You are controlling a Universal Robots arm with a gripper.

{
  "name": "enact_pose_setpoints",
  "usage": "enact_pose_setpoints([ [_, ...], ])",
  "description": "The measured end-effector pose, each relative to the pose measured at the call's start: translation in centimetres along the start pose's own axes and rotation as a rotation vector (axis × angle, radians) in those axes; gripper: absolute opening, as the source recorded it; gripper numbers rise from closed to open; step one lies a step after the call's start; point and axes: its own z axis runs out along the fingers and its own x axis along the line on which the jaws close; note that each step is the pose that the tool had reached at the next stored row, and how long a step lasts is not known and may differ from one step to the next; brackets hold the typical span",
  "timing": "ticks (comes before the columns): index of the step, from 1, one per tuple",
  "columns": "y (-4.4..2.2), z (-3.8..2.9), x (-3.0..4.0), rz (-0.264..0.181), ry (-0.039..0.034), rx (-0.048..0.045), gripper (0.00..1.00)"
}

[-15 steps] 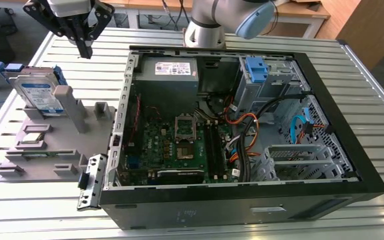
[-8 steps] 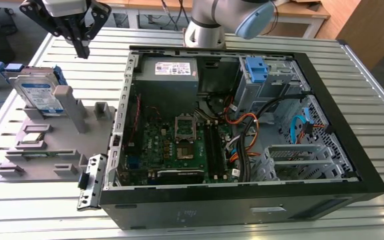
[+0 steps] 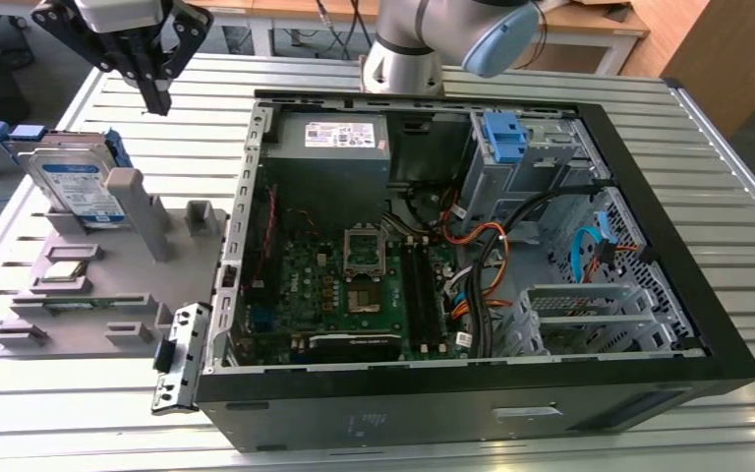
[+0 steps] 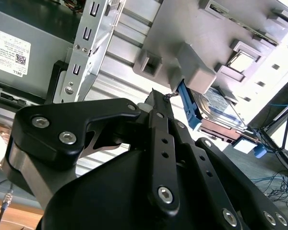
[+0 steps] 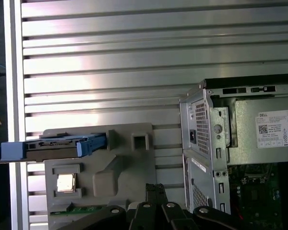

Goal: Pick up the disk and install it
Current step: 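Reach for the disk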

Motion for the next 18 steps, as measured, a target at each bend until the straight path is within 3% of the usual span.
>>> enact_pose_setpoints([
  [18,-0.13,0.04,1.74,0.000,0.0000,0.0000,0.11],
])
